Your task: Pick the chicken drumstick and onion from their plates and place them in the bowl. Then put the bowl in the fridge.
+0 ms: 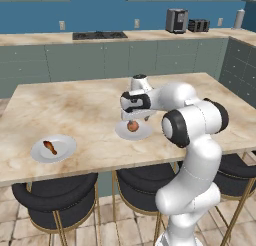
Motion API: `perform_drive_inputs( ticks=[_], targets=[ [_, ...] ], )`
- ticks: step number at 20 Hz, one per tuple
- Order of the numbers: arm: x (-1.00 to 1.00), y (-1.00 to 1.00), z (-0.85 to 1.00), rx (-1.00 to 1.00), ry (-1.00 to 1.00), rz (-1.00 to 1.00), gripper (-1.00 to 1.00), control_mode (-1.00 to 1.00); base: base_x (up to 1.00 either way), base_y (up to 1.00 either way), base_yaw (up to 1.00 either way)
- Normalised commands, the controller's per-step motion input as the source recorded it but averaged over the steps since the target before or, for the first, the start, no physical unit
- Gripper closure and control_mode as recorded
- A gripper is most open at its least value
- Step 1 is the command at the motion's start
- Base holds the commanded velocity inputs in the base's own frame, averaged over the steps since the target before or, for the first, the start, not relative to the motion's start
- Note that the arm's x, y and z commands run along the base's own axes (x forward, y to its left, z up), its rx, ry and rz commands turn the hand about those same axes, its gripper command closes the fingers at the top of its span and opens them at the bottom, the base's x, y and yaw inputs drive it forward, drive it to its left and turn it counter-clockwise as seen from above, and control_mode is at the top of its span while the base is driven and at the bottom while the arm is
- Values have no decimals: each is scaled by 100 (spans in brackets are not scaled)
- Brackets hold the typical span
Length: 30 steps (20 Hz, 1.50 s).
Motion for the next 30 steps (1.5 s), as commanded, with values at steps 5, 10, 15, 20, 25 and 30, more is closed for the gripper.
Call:
perform_drive_inputs(
  ticks=[5, 10, 15, 20, 25, 30],
  targets=[
    [20, 3, -27, 0, -20, -6, -100, -100, 0, 0, 0],
    [18, 0, -22, 0, 0, -3, -100, -100, 0, 0, 0],
    [26, 0, -15, 0, 0, 0, -100, -100, 0, 0, 0],
    [24, 0, -12, 0, 2, 0, -100, -100, 0, 0, 0],
    [18, 0, -14, 0, 1, 0, -100, -100, 0, 0, 0],
    [18, 0, -12, 0, 1, 0, -100, -100, 0, 0, 0]
  ],
)
